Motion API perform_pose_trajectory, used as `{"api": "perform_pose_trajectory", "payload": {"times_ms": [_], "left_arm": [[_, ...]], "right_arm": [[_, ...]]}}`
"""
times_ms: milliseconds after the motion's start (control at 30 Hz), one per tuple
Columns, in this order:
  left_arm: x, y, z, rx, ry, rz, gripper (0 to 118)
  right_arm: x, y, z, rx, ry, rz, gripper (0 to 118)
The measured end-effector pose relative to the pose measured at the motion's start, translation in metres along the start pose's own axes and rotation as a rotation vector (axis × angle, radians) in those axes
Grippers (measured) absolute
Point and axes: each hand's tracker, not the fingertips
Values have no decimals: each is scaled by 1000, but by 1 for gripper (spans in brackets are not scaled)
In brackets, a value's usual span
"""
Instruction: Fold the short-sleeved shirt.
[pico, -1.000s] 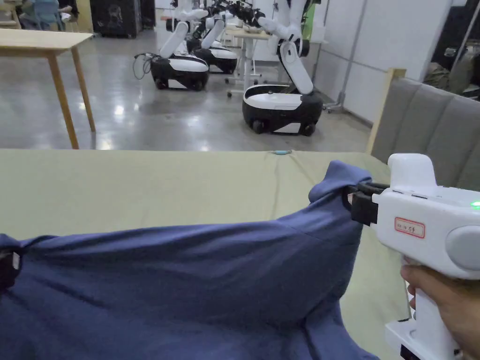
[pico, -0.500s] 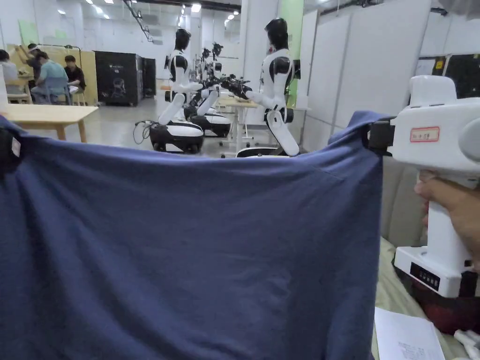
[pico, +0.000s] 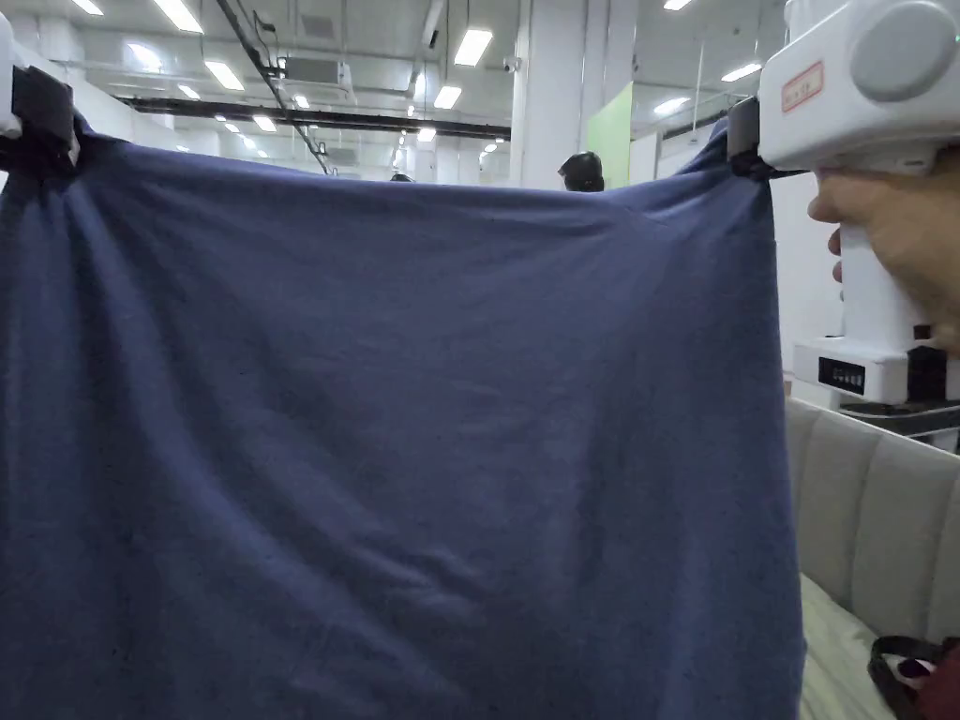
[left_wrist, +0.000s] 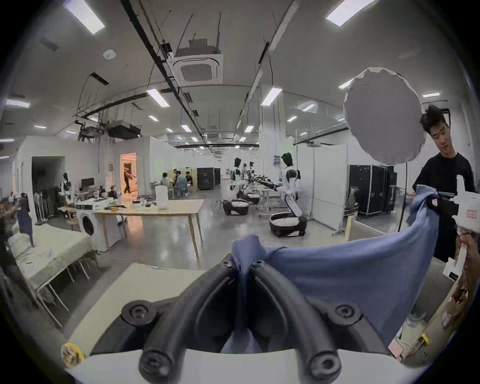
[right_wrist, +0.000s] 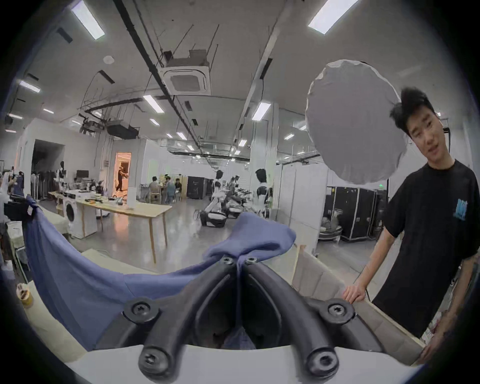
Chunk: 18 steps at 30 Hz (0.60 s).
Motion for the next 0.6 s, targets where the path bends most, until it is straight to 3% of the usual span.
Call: {"api": "perform_pose_trajectory", "payload": {"times_ms": [100,233,400,500,600], "left_arm": [[-3,30,-32,13,38,-24,3],[-9,70,-80,87,89,-38,3],[1,106,-106,169,116,-78,3],[4,115,-108,232,106,-60,3],[10,109,-121,223,103,-67,3]], "right_arm": [[-15,25,-42,10,-37,43,1],[-22,56,-97,41,-47,-42,1],[-27,78,-135,96,-86,-43,1],[-23,82,-141,138,-96,-95,1],[-21,78,-154,145,-105,-98,1]]}}
